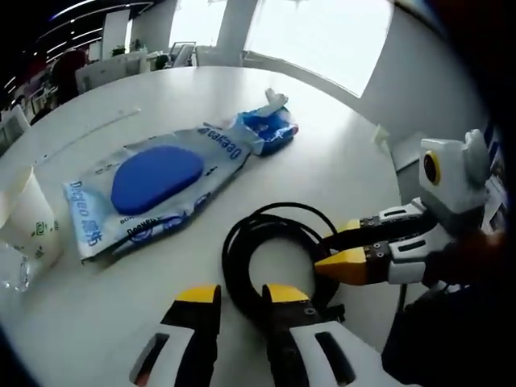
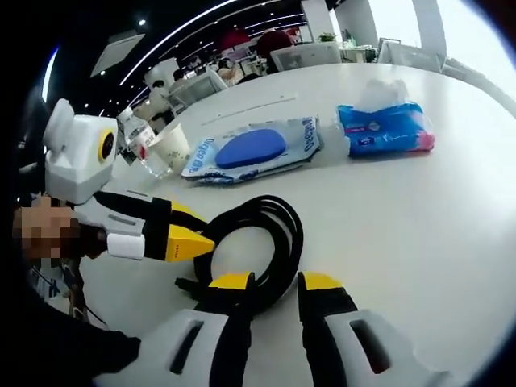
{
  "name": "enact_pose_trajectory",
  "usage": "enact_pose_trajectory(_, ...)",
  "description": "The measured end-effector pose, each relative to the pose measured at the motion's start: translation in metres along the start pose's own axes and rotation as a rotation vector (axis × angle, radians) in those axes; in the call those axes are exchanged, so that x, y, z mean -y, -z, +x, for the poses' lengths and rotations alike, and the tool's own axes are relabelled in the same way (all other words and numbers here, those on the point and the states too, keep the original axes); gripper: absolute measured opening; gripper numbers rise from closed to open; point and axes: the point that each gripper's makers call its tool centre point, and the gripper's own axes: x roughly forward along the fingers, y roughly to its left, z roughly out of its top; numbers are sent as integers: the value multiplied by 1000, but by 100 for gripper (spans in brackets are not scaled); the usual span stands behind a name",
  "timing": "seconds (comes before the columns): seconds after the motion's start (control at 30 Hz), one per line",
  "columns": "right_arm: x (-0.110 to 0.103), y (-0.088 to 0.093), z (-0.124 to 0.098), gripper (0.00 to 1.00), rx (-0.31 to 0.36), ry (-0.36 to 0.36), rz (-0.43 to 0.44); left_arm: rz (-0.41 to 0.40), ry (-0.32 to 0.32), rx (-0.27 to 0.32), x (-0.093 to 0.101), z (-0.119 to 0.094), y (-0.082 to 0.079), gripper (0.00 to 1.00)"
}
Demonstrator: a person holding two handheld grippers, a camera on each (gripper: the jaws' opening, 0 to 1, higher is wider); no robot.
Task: Arrange the tabletop items into an orderly group along one side of the table until the central work area is clear of visible clutter.
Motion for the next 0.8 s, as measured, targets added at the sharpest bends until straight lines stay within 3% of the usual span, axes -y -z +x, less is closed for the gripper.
enact_pose_trajectory(0.27,0,-2,-4,10,-2,8,-40,-2,6,-1,2,0,0,14)
enact_pose_trajectory(0.37,1,-3,-6,7,0,5,-18,1,-1,15,1,-2,-3,7)
enact_pose_trajectory(0.57,0,-9,-14,1,27,-14,86,-46,5,8,0,-8,0,3)
enact_pose_trajectory(0.8,0,-25,-22,0,57,-21,85,-50,8,27,5,-18,-6,2)
